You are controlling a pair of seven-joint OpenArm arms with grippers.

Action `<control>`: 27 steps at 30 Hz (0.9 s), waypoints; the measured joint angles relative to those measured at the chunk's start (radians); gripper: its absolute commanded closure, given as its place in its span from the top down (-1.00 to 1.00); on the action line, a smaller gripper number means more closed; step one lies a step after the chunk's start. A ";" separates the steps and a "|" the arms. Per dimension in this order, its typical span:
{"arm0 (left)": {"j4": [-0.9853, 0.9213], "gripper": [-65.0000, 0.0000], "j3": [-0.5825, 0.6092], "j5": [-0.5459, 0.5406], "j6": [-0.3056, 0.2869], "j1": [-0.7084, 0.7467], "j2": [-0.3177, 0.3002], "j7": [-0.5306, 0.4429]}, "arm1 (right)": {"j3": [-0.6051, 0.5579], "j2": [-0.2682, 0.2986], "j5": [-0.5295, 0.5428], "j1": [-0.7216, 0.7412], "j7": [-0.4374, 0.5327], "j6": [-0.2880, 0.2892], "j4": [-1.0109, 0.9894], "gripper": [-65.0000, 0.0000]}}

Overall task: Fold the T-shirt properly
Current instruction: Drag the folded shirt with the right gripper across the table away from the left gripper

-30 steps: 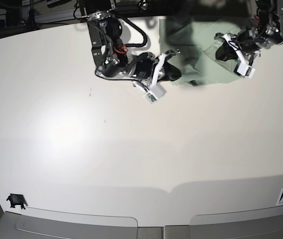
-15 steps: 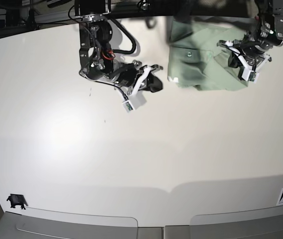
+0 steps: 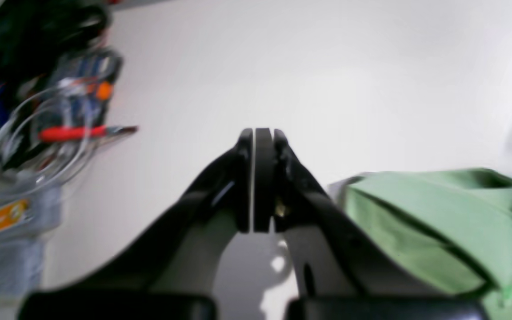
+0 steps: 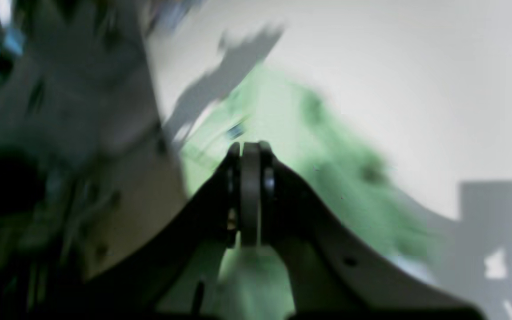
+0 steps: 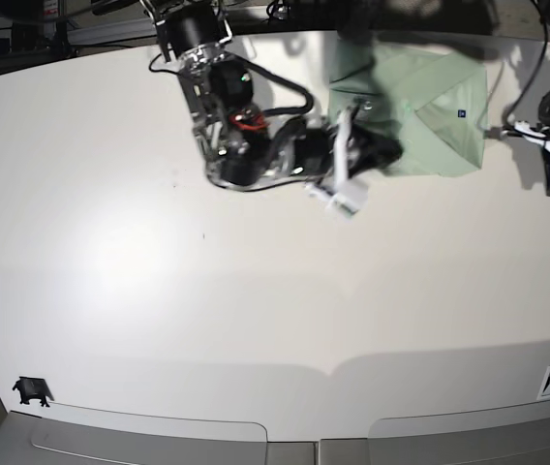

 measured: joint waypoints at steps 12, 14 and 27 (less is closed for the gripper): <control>-0.006 -1.00 -0.019 -0.001 0.000 0.048 0.003 0.000 | -0.306 0.006 -0.483 -0.002 0.167 0.002 -0.133 -1.00; -0.006 -1.00 -0.019 -0.001 0.001 0.053 0.003 -0.001 | -0.290 0.007 -0.511 -0.002 0.211 0.002 -0.206 -1.00; -0.006 -1.00 -0.019 -0.001 0.000 0.055 0.003 -0.002 | 0.194 0.008 -0.615 0.015 0.353 -0.119 -0.360 -1.00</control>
